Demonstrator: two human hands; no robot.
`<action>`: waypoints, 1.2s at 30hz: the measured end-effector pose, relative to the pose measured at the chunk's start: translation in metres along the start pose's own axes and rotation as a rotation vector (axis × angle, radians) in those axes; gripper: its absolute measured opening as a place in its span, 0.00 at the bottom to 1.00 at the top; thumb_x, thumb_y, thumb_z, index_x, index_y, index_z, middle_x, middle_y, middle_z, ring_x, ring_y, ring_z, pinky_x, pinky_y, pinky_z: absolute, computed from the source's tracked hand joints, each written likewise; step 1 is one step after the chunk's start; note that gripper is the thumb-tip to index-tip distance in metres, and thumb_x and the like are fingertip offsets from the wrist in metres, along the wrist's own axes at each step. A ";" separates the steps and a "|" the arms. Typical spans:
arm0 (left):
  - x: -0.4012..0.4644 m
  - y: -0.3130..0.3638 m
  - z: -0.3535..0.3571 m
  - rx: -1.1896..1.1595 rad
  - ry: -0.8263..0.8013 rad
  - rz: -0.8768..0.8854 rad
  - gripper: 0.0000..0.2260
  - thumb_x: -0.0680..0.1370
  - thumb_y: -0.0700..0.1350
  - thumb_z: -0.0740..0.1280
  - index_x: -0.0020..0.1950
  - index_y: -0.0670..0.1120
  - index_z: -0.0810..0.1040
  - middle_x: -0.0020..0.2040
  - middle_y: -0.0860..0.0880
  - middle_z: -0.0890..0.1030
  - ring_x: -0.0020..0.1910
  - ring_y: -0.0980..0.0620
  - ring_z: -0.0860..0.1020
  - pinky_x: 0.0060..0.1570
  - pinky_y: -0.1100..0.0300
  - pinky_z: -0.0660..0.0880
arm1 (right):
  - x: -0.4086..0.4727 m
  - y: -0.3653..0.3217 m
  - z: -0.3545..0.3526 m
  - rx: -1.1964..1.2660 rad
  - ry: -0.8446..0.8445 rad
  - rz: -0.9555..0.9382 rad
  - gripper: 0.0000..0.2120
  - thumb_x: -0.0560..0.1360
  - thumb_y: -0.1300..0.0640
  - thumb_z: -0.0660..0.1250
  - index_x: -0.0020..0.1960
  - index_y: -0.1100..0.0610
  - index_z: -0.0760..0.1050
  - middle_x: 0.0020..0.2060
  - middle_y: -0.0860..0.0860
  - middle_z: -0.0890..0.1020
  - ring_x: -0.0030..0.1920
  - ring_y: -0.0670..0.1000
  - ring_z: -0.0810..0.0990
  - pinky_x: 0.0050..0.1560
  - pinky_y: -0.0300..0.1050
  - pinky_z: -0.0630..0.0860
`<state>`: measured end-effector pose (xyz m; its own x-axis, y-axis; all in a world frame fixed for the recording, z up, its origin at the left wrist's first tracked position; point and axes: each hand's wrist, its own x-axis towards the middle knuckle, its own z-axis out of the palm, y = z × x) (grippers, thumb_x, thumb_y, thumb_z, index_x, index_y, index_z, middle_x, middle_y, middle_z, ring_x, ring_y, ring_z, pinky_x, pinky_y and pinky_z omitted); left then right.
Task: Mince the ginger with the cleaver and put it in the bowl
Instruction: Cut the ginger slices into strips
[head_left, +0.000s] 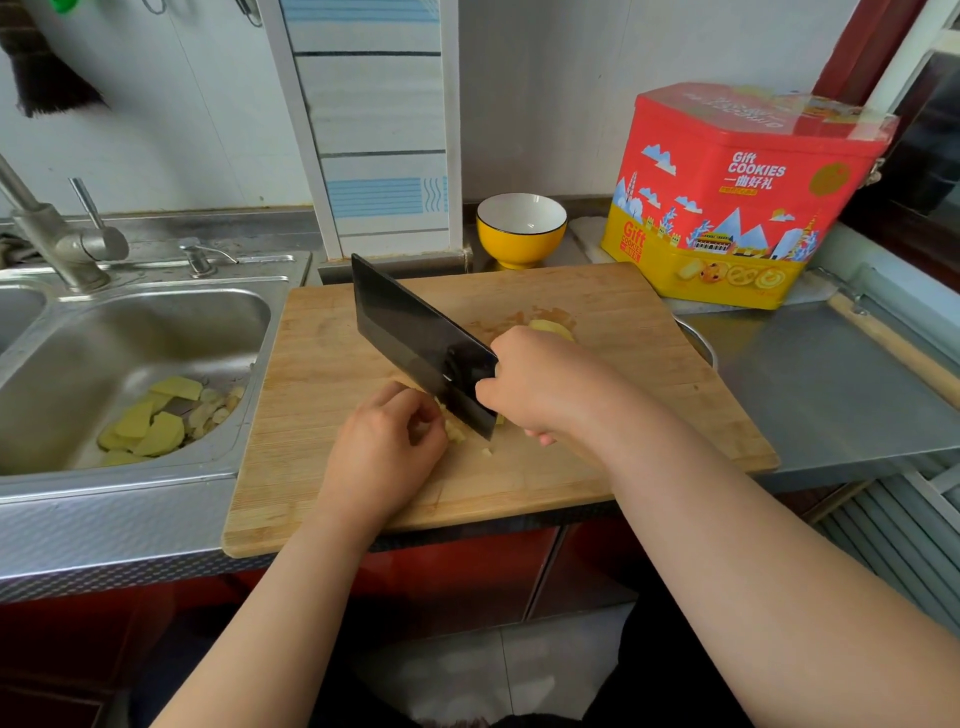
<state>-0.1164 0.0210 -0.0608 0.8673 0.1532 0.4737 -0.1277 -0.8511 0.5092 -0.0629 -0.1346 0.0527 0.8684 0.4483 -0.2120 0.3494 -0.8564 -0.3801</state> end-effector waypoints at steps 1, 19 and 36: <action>0.000 0.000 0.000 0.014 -0.003 0.006 0.03 0.71 0.42 0.70 0.39 0.46 0.77 0.40 0.53 0.76 0.34 0.54 0.74 0.33 0.61 0.71 | -0.001 -0.001 0.000 -0.007 -0.005 -0.007 0.06 0.79 0.55 0.60 0.51 0.57 0.72 0.29 0.55 0.79 0.25 0.52 0.78 0.27 0.40 0.74; -0.001 0.001 0.001 0.142 -0.011 0.075 0.05 0.70 0.39 0.73 0.40 0.45 0.77 0.38 0.50 0.77 0.37 0.49 0.74 0.35 0.61 0.64 | 0.008 -0.006 0.012 0.004 -0.017 0.004 0.05 0.80 0.56 0.61 0.51 0.58 0.71 0.31 0.54 0.78 0.29 0.53 0.78 0.33 0.44 0.77; -0.003 -0.001 0.004 0.322 0.005 0.284 0.21 0.76 0.36 0.61 0.70 0.41 0.71 0.70 0.46 0.72 0.70 0.43 0.68 0.63 0.47 0.71 | 0.006 0.037 -0.014 0.554 -0.034 0.021 0.04 0.78 0.58 0.63 0.45 0.58 0.72 0.28 0.52 0.74 0.24 0.48 0.71 0.28 0.43 0.75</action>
<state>-0.1167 0.0199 -0.0657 0.8170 -0.1080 0.5665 -0.2037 -0.9730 0.1083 -0.0397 -0.1673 0.0500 0.8579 0.4489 -0.2501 0.0872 -0.6069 -0.7900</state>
